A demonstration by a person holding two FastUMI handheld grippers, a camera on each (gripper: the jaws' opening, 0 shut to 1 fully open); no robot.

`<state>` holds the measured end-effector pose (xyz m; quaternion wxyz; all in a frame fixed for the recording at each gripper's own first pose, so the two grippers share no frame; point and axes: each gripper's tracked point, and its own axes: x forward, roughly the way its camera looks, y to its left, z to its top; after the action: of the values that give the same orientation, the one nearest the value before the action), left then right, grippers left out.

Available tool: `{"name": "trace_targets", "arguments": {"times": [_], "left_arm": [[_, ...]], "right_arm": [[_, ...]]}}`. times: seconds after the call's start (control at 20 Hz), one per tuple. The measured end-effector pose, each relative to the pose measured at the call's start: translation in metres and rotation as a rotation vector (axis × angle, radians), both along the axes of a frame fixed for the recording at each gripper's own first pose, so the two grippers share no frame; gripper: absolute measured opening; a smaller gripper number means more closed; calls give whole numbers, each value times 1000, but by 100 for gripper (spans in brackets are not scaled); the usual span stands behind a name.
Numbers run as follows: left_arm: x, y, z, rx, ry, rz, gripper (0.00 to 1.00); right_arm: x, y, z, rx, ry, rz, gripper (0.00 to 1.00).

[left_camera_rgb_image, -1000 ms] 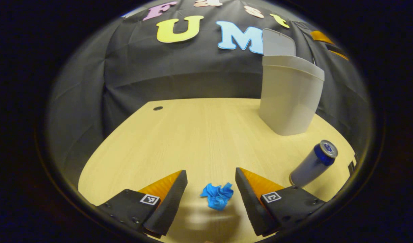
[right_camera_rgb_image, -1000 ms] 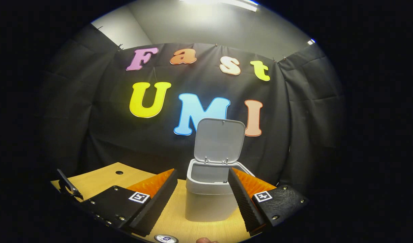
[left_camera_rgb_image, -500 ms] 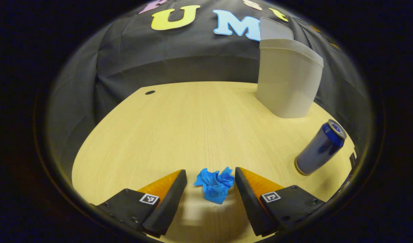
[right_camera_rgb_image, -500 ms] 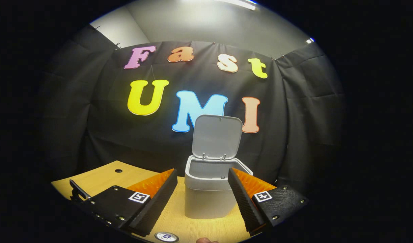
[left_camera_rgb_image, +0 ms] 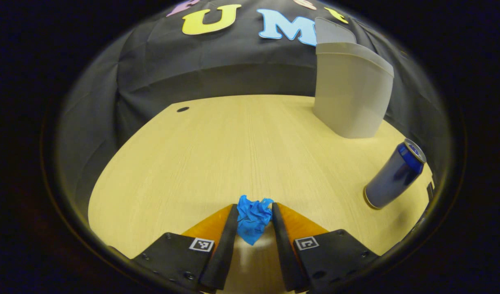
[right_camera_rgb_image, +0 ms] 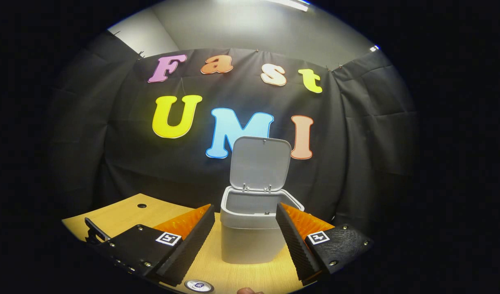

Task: Press the lid of the desktop garbage bin to open it, pick up the crumpled paper on the desktop and throw it into the bin, then pick up the pop can on the desktop and drop it into the bin, and finally close the garbage bin lid.

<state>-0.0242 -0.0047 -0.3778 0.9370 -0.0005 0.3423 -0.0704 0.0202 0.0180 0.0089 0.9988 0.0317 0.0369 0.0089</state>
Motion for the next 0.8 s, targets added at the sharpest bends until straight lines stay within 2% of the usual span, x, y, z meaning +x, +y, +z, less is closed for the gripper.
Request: {"name": "trace_targets", "arguments": {"times": [0.05,0.1,0.2,0.3,0.35,0.4,0.45,0.5,0.55,0.6,0.65,0.7,0.75,0.8], "left_arm": [[0,0,0,11,0,-12,65],[1,2,0,29,-3,-19,54],[2,1,0,29,1,-8,34],[3,4,2,23,-8,6,34],[3,3,1,16,-3,17,45],[4,3,1,15,-6,18,32],[4,6,3,24,-14,32,39],[5,6,3,23,-14,46,31],[4,6,3,22,-12,51,19],[5,7,4,30,-12,60,20],[5,6,5,22,-10,65,27],[5,4,8,10,-10,69,5],[5,2,11,1,-14,70,5],[6,1,16,-6,-23,67,15]], "right_arm": [[0,0,-1,3,3,-1,100],[1,0,-3,8,5,1,97],[1,-2,-6,13,10,-1,97],[1,-5,-6,8,7,-8,96],[1,-6,-6,7,3,-9,96],[1,-7,-6,5,0,-8,96],[2,-8,-5,4,-4,-10,96],[2,-10,-4,2,-8,-12,96],[2,-12,-4,0,-10,-13,96],[2,-13,-3,0,-14,-16,96],[1,-15,-2,2,-18,-19,96],[1,-18,-2,6,-23,-20,96],[2,-20,-1,8,-26,-23,96],[3,-23,-1,11,-28,-27,100]]}}
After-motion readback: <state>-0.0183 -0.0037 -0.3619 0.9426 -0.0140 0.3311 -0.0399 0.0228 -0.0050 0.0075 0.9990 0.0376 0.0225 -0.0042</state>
